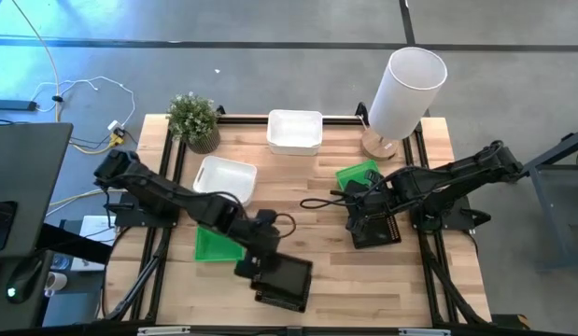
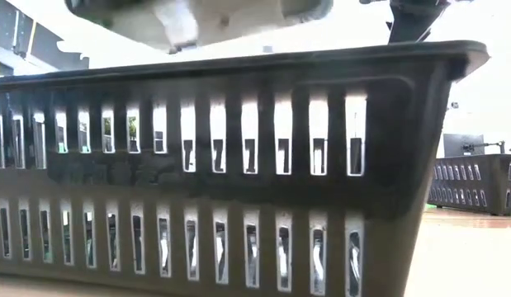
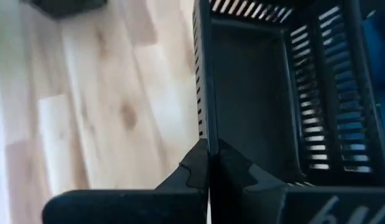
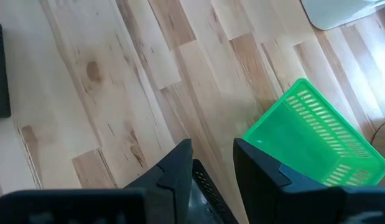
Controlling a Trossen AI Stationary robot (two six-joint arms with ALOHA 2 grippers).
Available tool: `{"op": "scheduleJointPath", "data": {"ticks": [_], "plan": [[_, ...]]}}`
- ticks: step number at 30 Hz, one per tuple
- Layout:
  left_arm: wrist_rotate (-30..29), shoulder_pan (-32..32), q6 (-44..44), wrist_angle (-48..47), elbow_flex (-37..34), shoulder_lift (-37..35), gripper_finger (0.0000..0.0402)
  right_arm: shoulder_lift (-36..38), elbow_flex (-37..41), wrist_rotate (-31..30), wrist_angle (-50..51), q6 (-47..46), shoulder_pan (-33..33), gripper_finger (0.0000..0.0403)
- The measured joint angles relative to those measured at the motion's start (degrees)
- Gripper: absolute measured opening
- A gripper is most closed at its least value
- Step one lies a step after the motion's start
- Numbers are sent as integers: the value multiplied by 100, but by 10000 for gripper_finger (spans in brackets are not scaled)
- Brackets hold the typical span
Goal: Stack baskets by color
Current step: Stack the top left black bin on the bottom black bin
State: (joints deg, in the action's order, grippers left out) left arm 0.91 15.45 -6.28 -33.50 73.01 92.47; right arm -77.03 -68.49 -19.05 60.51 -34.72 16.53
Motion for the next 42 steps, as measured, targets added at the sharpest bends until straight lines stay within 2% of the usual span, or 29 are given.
{"op": "scheduleJointPath", "data": {"ticks": [9,19,42], "plan": [[-2,461,-458,253,-13,98,0,4,0,51,-135,0,2,103],[-309,505,-851,456,-13,144,0,4,0,57,-135,-131,2,103],[-205,337,-501,550,-17,773,0,4,0,81,-146,-131,2,103]]}}
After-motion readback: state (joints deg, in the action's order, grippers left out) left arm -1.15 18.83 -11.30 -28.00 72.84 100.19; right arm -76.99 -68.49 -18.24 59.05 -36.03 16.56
